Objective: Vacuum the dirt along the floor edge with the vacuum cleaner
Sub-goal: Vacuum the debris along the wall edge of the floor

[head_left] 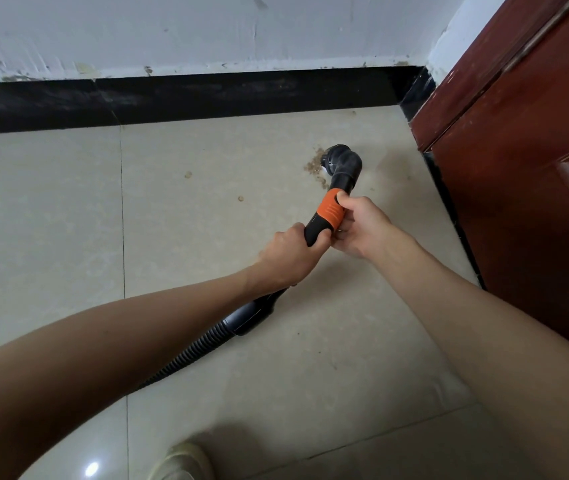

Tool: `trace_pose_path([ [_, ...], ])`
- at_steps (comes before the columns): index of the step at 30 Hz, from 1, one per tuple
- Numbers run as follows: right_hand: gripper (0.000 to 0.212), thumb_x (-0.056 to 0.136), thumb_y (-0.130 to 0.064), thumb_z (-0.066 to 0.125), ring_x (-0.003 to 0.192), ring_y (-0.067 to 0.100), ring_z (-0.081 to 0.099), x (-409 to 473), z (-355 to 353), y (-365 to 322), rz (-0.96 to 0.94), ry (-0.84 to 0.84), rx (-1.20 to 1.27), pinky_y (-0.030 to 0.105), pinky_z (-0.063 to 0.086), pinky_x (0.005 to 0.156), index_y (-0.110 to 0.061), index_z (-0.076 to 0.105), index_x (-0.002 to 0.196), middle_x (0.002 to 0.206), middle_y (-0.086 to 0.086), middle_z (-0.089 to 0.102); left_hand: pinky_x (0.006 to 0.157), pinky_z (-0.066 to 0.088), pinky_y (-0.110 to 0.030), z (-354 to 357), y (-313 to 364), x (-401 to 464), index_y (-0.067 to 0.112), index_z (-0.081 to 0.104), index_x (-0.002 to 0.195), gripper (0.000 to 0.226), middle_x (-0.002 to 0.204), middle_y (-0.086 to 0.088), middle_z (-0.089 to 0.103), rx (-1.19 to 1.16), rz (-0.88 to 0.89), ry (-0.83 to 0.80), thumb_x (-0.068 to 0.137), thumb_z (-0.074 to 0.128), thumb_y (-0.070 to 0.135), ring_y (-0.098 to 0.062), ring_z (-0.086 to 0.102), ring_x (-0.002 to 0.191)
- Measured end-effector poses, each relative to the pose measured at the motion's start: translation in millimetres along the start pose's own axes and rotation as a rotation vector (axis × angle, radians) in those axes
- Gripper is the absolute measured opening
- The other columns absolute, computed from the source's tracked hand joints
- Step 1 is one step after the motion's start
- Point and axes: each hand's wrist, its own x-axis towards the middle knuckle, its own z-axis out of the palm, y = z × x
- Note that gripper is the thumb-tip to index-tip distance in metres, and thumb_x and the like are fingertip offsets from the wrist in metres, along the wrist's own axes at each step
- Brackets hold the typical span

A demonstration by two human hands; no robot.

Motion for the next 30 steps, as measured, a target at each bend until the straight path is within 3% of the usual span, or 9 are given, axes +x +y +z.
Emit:
trace_pose_path([
  [5,0.042,0.100,-0.026,0.054,0.077,0.021,0.063,12.1,11.9,-6.1,-0.009,-0.020,0.016,0.029,0.049,0.050,-0.005,0.050,0.135,0.090,0.011,0.064,0.073,0.056,-0.046,-6.5,-4.0,13.1,0.012,0.047,0.089,0.046,0.091,-0.015,0.063,0.010,-0.005,0.032,0.092,0.039,0.057,-0.036,0.066,0.076],
  [19,0.034,0.099,-0.029,0.055,0.077,0.021,0.065,29.9,21.8,-11.6,0.004,-0.098,0.028,0.029,0.052,0.052,-0.006,0.056,0.124,0.086,0.010,0.066,0.073,0.055,-0.044,-15.8,-11.2,26.4,0.012,0.046,0.089,0.044,0.089,-0.014,0.062,0.048,-0.002,0.073,0.093,0.039,0.056,-0.036,0.064,0.074],
  [25,0.024,0.101,-0.026,0.053,0.076,0.022,0.067,19.6,-4.3,-12.0,0.004,-0.142,0.051,0.028,0.055,0.047,-0.005,0.057,0.111,0.074,0.010,0.072,0.069,0.055,-0.041,-10.7,-0.2,17.1,0.014,0.046,0.086,0.044,0.087,-0.013,0.063,0.103,0.040,0.049,0.092,0.039,0.056,-0.034,0.065,0.070],
  [30,0.028,0.102,-0.027,0.051,0.084,0.024,0.065,5.9,-48.6,-9.4,-0.010,-0.113,0.067,0.034,0.052,0.060,-0.004,0.054,0.117,0.093,0.014,0.067,0.048,0.047,-0.026,11.8,22.9,9.3,0.020,0.039,0.074,0.041,0.074,-0.005,0.058,0.154,0.099,-0.045,0.092,0.038,0.057,-0.023,0.062,0.047],
])
